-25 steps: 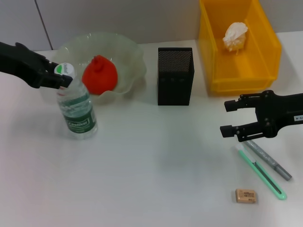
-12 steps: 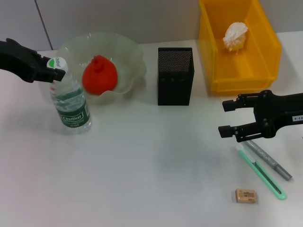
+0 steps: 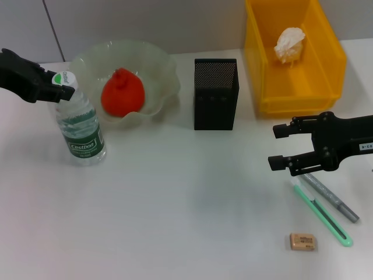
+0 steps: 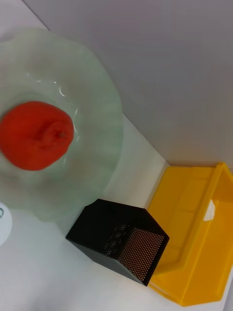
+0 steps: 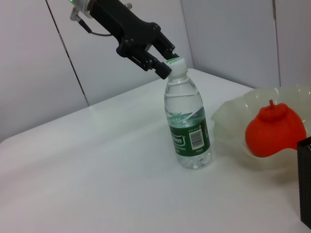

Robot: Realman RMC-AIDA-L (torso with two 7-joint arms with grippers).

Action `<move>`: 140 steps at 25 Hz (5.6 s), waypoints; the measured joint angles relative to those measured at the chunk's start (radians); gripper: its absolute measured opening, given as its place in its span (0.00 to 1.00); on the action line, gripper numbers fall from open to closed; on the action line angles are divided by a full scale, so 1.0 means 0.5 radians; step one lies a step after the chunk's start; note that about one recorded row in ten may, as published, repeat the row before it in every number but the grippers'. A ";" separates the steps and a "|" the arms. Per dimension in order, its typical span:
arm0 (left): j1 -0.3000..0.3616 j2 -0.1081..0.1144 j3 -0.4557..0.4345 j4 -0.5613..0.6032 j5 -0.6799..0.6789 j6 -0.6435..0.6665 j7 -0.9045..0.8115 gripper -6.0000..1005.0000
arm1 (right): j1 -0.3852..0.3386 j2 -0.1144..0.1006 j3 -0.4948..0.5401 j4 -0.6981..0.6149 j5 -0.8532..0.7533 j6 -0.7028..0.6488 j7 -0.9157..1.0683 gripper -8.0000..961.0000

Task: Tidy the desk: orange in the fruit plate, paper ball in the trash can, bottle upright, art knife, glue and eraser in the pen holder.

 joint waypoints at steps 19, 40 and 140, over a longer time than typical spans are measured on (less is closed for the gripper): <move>-0.004 -0.001 0.008 0.001 0.001 -0.008 -0.005 0.43 | 0.013 -0.006 0.000 0.000 0.000 0.009 0.012 0.85; -0.002 -0.002 0.000 0.037 -0.006 -0.035 -0.018 0.80 | 0.015 -0.005 0.000 0.003 0.000 0.009 0.014 0.85; 0.472 -0.207 0.212 -1.285 -1.190 -0.048 1.862 0.80 | 0.588 0.120 -1.192 -0.364 -1.232 0.073 2.449 0.83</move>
